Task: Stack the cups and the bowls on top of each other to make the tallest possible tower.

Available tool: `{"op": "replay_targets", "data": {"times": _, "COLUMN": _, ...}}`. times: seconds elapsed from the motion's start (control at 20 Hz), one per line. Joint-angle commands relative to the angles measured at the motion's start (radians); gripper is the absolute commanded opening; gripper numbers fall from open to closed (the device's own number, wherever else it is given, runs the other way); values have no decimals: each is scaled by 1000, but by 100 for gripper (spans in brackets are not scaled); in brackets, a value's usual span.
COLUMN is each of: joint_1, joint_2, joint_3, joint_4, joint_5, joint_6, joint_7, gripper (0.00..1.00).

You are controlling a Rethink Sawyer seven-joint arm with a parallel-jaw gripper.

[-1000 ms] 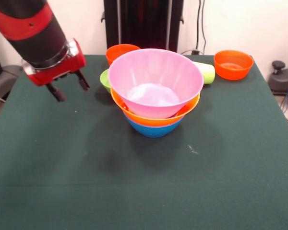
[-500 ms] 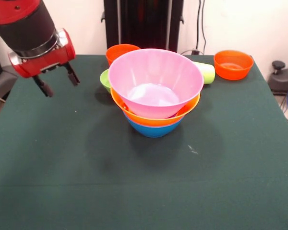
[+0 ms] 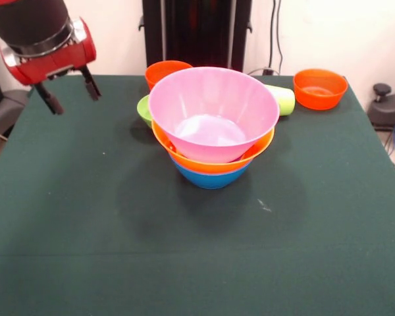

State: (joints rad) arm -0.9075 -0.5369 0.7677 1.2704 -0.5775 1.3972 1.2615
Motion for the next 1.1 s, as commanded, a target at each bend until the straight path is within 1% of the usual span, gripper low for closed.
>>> {"op": "replay_targets", "data": {"times": 0.05, "joint_1": 33, "joint_2": -32, "joint_3": -41, "joint_4": 57, "joint_5": -28, "joint_6": 214, "joint_7": -255, "gripper": 100}}
{"op": "replay_targets", "data": {"times": 0.2, "joint_1": 3, "joint_2": -86, "joint_3": -28, "joint_4": 113, "joint_5": -31, "joint_6": 234, "joint_7": -278, "gripper": 100}}
{"op": "replay_targets", "data": {"times": 0.35, "joint_1": -9, "joint_2": -92, "joint_3": -27, "joint_4": 110, "joint_5": -62, "joint_6": 249, "joint_7": -306, "gripper": 100}}
{"op": "replay_targets", "data": {"times": 0.4, "joint_1": -16, "joint_2": -81, "joint_3": -20, "joint_4": 113, "joint_5": -63, "joint_6": 245, "joint_7": -317, "gripper": 100}}
{"op": "replay_targets", "data": {"times": 0.6, "joint_1": -41, "joint_2": -101, "joint_3": -2, "joint_4": 171, "joint_5": -41, "joint_6": 241, "joint_7": -303, "gripper": 100}}
{"op": "replay_targets", "data": {"times": 0.65, "joint_1": -48, "joint_2": -110, "joint_3": 3, "joint_4": 192, "joint_5": -30, "joint_6": 234, "joint_7": -293, "gripper": 100}}
{"op": "replay_targets", "data": {"times": 0.75, "joint_1": -48, "joint_2": -129, "joint_3": 12, "joint_4": 247, "joint_5": -3, "joint_6": 195, "joint_7": -238, "gripper": 100}}
{"op": "replay_targets", "data": {"times": 0.8, "joint_1": -42, "joint_2": -137, "joint_3": 15, "joint_4": 280, "joint_5": 11, "joint_6": 162, "joint_7": -193, "gripper": 100}}
{"op": "replay_targets", "data": {"times": 0.9, "joint_1": -30, "joint_2": -144, "joint_3": 15, "joint_4": 317, "joint_5": 22, "joint_6": 119, "joint_7": -134, "gripper": 100}}
{"op": "replay_targets", "data": {"times": 1.1, "joint_1": -16, "joint_2": -129, "joint_3": 15, "joint_4": 354, "joint_5": 40, "joint_6": 58, "joint_7": -70, "gripper": 100}}
